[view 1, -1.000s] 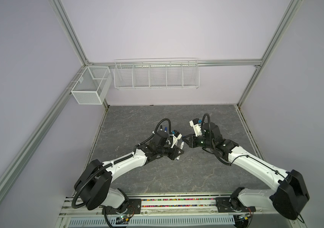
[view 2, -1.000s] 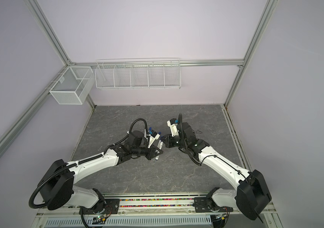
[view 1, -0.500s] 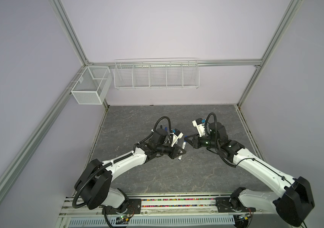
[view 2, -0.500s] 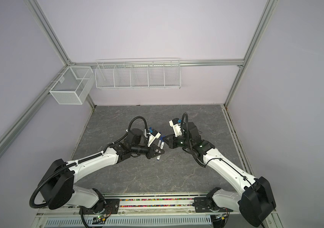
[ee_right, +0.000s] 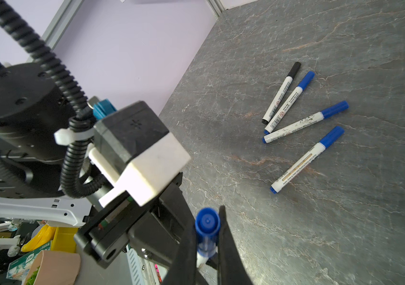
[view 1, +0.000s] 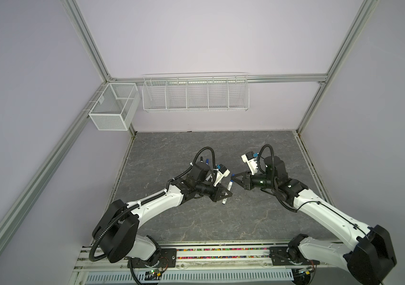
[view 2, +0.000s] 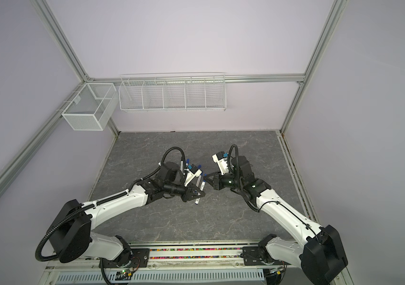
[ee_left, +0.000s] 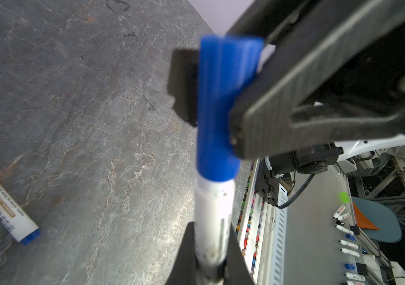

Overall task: Insert the pens into the pen caps
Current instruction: 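Push the blue cap down onto the marker tip with the right gripper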

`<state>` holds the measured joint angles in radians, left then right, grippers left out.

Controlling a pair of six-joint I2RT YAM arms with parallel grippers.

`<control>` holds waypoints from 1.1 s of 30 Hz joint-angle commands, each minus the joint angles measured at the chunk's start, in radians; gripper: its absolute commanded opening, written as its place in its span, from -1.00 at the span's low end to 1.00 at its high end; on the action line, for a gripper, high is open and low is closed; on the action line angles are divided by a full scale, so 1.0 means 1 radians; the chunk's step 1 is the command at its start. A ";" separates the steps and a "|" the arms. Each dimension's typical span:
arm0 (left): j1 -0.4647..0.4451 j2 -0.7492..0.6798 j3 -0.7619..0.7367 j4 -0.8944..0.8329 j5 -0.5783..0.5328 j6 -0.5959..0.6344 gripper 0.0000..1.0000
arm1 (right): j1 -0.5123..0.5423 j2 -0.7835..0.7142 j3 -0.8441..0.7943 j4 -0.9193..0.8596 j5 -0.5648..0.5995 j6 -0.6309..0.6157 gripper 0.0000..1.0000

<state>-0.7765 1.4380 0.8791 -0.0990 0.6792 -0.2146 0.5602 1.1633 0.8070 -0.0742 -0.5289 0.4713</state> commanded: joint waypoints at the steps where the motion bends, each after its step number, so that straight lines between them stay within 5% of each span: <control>1: 0.047 -0.002 0.063 0.215 -0.178 -0.043 -1.00 | 0.076 -0.019 -0.068 -0.169 -0.388 0.030 -0.88; 22: 0.060 0.045 0.158 0.215 -0.215 0.005 -1.00 | 0.134 -0.008 -0.116 -0.215 -0.478 0.019 -0.88; 33: 0.062 0.036 0.165 0.106 -0.390 0.081 -1.00 | 0.145 -0.014 -0.065 -0.348 -0.443 -0.064 -0.87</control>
<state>-0.7933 1.4700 0.9379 -0.2398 0.6338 -0.0864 0.5854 1.1549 0.7601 -0.0551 -0.5659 0.4553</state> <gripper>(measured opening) 0.104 0.134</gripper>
